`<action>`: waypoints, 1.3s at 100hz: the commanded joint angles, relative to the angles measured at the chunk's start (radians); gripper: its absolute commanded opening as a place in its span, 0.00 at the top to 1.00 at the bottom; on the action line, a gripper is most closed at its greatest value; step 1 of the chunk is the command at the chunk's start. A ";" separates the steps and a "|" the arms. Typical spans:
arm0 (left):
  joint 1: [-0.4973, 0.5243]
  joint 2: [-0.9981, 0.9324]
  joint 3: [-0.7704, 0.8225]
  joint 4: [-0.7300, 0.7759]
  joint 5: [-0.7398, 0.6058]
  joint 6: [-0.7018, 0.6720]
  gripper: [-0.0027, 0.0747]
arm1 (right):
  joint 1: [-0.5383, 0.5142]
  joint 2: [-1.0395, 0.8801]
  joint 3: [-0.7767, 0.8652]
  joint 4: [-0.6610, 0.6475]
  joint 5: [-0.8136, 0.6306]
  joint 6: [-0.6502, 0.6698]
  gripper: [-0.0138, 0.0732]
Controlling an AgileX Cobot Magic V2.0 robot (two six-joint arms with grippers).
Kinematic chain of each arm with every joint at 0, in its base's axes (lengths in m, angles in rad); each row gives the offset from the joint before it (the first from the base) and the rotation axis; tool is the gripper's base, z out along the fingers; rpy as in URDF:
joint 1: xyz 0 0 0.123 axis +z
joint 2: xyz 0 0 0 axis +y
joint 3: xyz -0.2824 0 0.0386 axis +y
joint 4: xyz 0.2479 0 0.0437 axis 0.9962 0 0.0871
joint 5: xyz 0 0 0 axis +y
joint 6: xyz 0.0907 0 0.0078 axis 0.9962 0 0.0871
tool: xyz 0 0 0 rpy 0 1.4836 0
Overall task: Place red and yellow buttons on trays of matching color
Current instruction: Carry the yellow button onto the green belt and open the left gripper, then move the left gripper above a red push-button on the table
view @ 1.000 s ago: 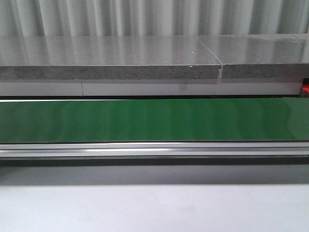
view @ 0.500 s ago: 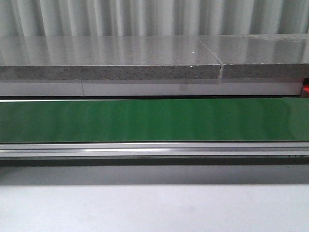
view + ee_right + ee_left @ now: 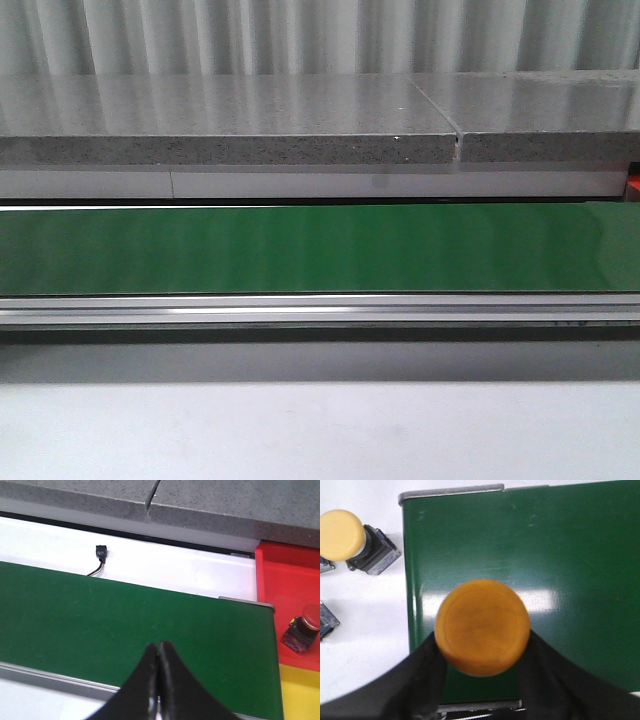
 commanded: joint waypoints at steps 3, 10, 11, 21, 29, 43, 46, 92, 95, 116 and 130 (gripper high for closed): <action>-0.012 -0.030 -0.031 -0.015 -0.034 0.001 0.24 | 0.003 -0.001 -0.026 0.027 -0.060 -0.012 0.92; -0.029 -0.034 -0.031 -0.015 -0.034 0.001 0.11 | 0.003 -0.001 -0.026 0.027 -0.060 -0.012 0.92; -0.031 -0.035 -0.032 -0.015 -0.034 0.001 0.10 | 0.003 -0.001 -0.026 0.027 -0.060 -0.012 0.92; -0.061 -0.038 -0.053 -0.015 -0.011 0.001 0.08 | 0.003 -0.001 -0.026 0.027 -0.060 -0.012 0.92; -0.090 -0.044 -0.085 -0.015 0.016 0.001 0.10 | 0.003 -0.001 -0.026 0.027 -0.060 -0.012 0.92; -0.128 -0.077 -0.137 -0.015 0.048 0.001 0.11 | 0.003 -0.001 -0.026 0.027 -0.060 -0.012 0.92; -0.132 -0.087 -0.148 -0.015 0.054 0.001 0.11 | 0.003 -0.001 -0.026 0.027 -0.060 -0.012 0.92; 0.073 -0.186 -0.148 -0.015 0.012 -0.141 0.11 | 0.003 -0.001 -0.026 0.027 -0.060 -0.012 0.92; 0.092 -0.186 -0.141 -0.015 0.006 -0.149 0.11 | 0.003 -0.001 -0.026 0.027 -0.060 -0.012 0.92; 0.260 -0.182 -0.056 -0.015 -0.095 -0.204 0.11 | 0.003 -0.001 -0.026 0.027 -0.060 -0.012 0.92; 0.298 -0.120 -0.039 -0.015 -0.153 -0.212 0.11 | 0.003 -0.001 -0.026 0.027 -0.060 -0.012 0.92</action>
